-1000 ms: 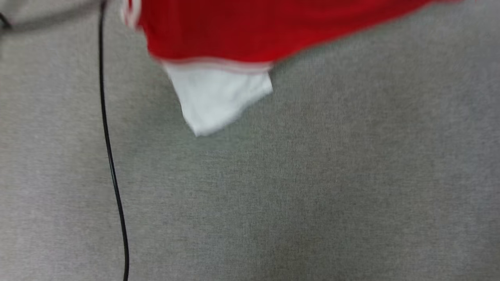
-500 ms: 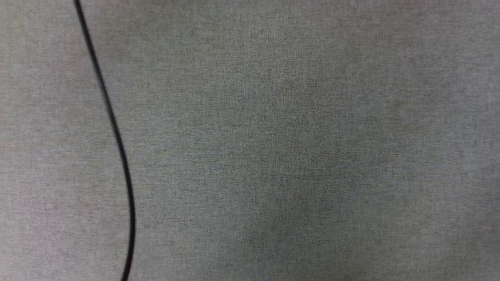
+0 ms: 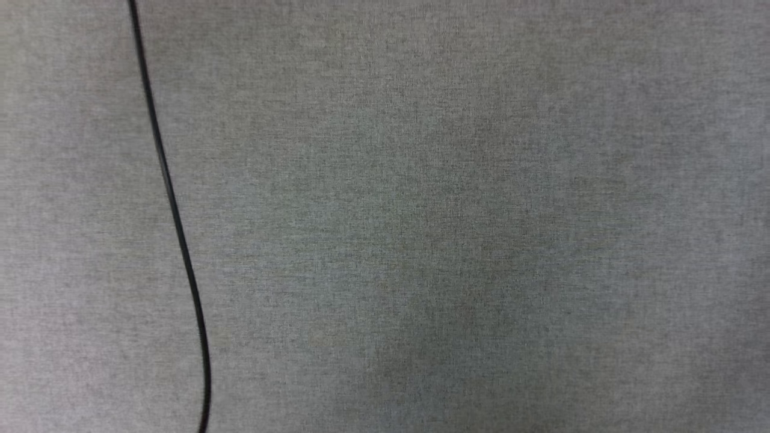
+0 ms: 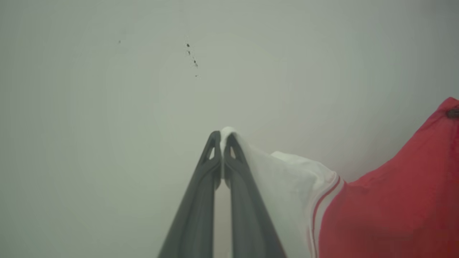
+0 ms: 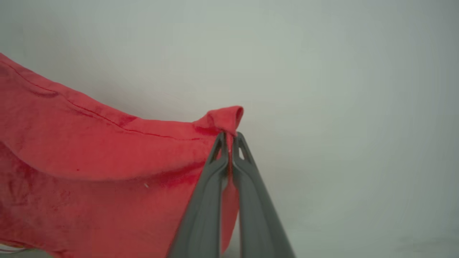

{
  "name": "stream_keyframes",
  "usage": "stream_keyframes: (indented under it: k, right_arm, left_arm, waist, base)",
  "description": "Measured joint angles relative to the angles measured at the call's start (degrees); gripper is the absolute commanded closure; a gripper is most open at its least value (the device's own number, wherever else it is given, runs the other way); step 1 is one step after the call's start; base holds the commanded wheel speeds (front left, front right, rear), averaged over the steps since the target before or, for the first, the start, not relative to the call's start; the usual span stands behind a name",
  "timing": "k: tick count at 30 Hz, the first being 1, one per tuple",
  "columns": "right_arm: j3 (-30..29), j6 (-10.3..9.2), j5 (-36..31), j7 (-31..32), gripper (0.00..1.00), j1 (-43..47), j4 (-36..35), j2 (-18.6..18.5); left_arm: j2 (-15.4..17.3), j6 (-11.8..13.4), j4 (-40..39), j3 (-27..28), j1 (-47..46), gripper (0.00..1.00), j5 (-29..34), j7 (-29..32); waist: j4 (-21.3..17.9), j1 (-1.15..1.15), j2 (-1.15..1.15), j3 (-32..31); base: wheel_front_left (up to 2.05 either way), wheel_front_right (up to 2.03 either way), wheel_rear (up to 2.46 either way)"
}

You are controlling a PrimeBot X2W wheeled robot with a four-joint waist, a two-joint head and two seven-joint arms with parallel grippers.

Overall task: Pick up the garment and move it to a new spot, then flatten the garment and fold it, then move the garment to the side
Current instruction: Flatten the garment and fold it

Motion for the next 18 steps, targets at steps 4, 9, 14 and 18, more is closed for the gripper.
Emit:
stream_keyframes:
  k: [4, 9, 14, 18]
  right_arm:
    - [2.8, -0.01, 2.78, -2.57, 1.0, 5.33, 1.9, 0.26]
    - [6.24, -0.01, 6.73, -4.6, 1.0, 14.0, 2.72, 0.12]
    - [10.93, 0.0, 9.8, -5.54, 1.0, 23.45, 1.72, -0.82]
    - [13.4, 0.0, 12.47, -6.54, 1.0, 31.85, -0.05, -2.02]
  left_arm:
    - [0.45, 0.23, 0.18, -0.12, 6.88, 1.0, -1.33, -2.2]
    - [1.37, 1.37, -2.22, -0.52, 17.89, 1.0, -2.97, -3.9]
    - [3.42, 4.77, -7.98, -1.26, 31.52, 1.0, -4.01, -4.42]
    - [5.06, 8.58, -14.44, -1.57, 43.96, 1.0, -5.86, -4.45]
  waist:
    - [0.1, 0.0, 0.0, -1.59]
    - [0.26, -0.01, 0.0, -4.77]
    - [0.35, -0.01, 0.01, -8.91]
    - [0.49, -0.01, 0.0, -12.75]
  base:
    - [0.0, 0.0, 0.0]
    - [0.0, 0.0, 0.0]
    - [0.0, 0.0, 0.0]
    - [0.0, 0.0, 0.0]
